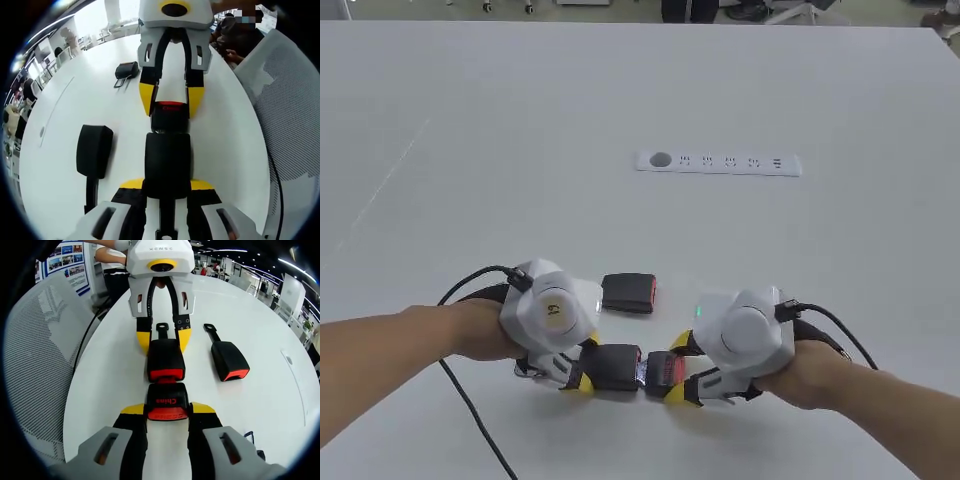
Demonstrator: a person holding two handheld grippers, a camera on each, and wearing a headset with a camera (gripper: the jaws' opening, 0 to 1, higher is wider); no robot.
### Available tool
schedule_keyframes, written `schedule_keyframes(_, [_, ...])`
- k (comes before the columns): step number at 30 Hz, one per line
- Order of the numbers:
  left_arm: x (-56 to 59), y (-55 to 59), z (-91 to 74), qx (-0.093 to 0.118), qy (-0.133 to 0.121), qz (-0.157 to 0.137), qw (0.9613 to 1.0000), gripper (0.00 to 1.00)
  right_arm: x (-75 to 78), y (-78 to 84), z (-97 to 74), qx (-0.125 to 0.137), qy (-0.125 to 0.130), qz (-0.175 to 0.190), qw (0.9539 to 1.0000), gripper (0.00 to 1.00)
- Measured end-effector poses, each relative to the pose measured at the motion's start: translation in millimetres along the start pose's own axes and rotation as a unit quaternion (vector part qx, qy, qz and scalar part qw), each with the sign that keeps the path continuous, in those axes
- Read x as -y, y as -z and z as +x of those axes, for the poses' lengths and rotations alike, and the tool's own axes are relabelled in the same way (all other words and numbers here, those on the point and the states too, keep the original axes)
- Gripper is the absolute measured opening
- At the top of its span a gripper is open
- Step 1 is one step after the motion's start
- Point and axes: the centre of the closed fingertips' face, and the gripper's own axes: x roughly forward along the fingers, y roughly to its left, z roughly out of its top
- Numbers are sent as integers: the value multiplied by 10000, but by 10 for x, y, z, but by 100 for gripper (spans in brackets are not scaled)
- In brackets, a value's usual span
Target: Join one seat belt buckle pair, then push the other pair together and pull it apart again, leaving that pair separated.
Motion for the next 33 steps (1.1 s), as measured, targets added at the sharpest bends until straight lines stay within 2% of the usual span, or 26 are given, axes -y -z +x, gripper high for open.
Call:
schedule_keyframes(8, [29,-37,-9,-92,76,164,9998,30,-4,-3,17,-38,-56,-73,10000,28])
schedule_keyframes(23, [3,-1,11,-134,33,68,9999,29,-29,-42,-18,-78,4,-20,10000,27])
schedule_keyframes(27, [4,0,12,-134,40,78,9999,29,-6,-18,17,-102,1,-16,9999,28])
schedule_keyframes(33, [8,-2,11,-139,36,61,9999,30,-17,-16,0,-245,-68,-108,9996,28])
